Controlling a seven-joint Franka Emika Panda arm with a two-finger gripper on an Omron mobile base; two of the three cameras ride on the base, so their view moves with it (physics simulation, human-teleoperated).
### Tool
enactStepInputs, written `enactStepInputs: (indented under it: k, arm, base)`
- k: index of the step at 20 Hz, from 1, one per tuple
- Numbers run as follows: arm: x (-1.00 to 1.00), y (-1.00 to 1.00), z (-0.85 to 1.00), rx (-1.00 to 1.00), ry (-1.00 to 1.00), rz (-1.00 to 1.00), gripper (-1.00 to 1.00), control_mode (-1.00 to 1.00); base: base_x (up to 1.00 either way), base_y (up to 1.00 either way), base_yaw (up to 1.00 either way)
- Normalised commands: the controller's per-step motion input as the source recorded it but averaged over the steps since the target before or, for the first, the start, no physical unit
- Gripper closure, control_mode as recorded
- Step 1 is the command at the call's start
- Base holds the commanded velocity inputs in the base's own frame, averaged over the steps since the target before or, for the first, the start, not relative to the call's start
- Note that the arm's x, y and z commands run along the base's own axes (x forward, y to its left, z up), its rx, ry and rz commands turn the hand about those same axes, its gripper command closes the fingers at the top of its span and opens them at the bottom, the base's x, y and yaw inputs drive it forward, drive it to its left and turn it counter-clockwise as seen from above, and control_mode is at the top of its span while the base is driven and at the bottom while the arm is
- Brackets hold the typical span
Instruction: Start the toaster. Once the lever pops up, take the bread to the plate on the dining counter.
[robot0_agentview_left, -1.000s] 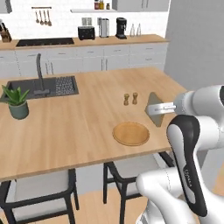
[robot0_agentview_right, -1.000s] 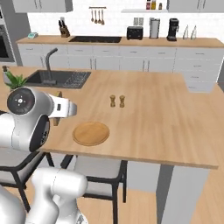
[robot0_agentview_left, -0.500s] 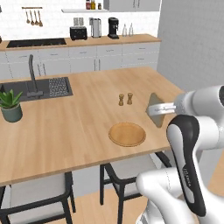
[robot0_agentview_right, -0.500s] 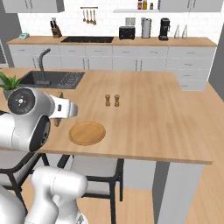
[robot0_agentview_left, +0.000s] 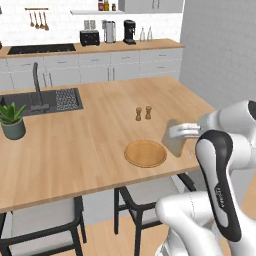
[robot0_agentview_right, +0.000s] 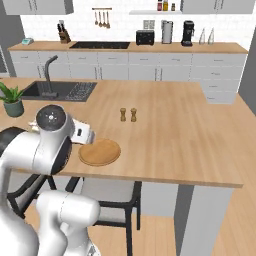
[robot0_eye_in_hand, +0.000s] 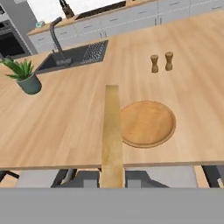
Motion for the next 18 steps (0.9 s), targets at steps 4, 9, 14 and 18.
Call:
enactStepInputs:
  k: [4, 9, 14, 18]
  arm:
    - [0.56, 0.0, 0.0, 0.32, 0.29, 0.0, 1.0, -1.0]
    - [0.5, 0.0, -0.19, 0.12, 0.1, 0.0, 1.0, -1.0]
    - [0.4, -0.1, -0.37, 0.0, 0.03, -0.11, 1.0, -1.0]
    - [0.45, -0.13, -0.51, 0.01, 0.13, -0.08, 1.0, -1.0]
  base:
    - [0.0, 0.0, 0.0]
    - [0.0, 0.0, 0.0]
    - [0.0, 0.0, 0.0]
    - [0.0, 0.0, 0.0]
